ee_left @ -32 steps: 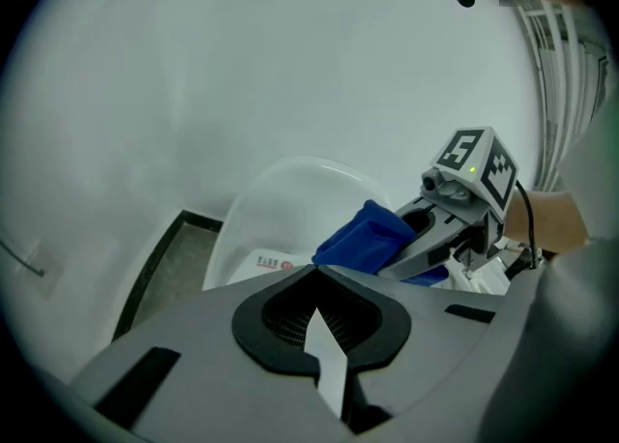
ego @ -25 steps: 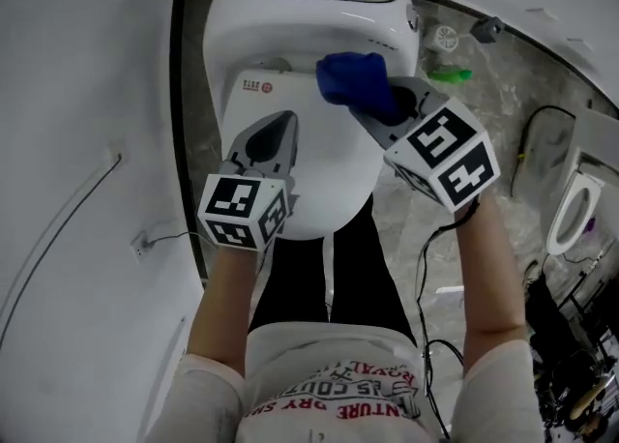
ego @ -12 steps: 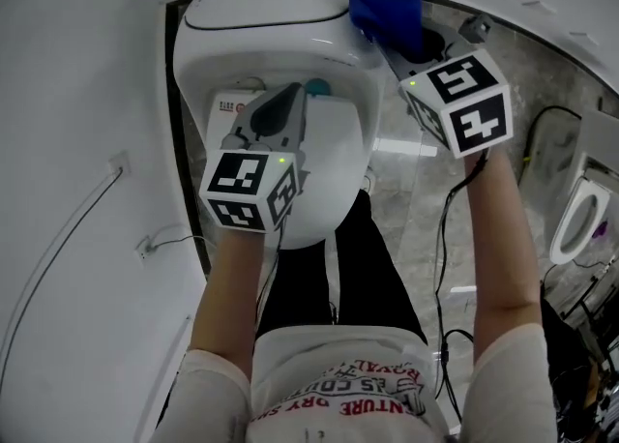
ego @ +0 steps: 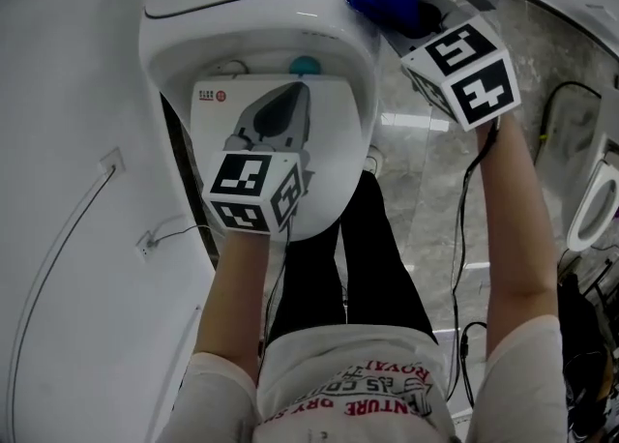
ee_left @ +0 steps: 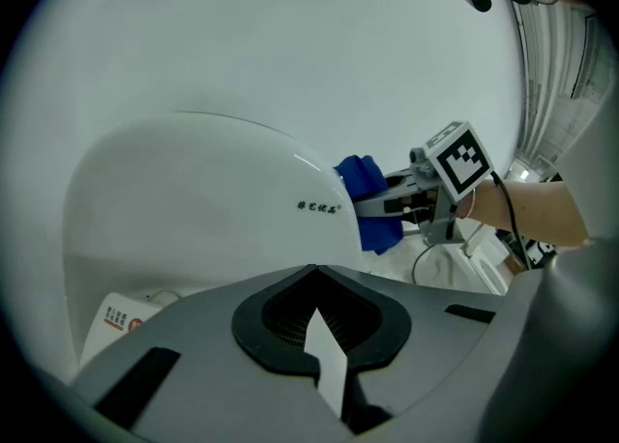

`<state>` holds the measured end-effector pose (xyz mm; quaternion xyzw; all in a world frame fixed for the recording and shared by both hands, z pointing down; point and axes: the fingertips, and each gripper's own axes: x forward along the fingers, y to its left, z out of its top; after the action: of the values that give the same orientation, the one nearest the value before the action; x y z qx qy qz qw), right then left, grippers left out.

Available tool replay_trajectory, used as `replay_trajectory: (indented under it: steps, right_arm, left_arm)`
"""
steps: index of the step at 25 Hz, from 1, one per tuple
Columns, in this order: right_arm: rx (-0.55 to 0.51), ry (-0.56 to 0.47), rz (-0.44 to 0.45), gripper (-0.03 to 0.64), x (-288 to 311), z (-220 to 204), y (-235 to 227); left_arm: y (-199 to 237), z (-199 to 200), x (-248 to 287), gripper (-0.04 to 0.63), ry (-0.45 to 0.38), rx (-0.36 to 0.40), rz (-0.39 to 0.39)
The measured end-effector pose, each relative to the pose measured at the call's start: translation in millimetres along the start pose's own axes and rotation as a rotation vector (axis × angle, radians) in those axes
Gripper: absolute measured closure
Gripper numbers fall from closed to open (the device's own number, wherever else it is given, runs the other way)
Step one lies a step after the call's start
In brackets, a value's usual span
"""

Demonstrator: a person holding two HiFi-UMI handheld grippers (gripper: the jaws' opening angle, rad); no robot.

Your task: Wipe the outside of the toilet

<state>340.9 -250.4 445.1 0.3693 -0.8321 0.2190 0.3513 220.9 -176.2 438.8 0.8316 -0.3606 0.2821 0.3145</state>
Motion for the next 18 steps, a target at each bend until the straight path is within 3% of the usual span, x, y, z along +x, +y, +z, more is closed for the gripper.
replay_trajectory:
  steps: [2,11,18]
  right_arm:
    - [0.003,0.006,-0.01,0.534,4,-14,2]
    - [0.2,-0.06,-0.041,0.534,18,-68,12]
    - [0.261,0.011,-0.027,0.534,34,-127,40]
  left_arm:
    - [-7,-8,8,0.591,0.014,0.018,-0.021]
    - [-27,-44,24,0.591,0.065,0.056,-0.085]
    - [-37,-71,32,0.591,0.09,0.062,-0.121]
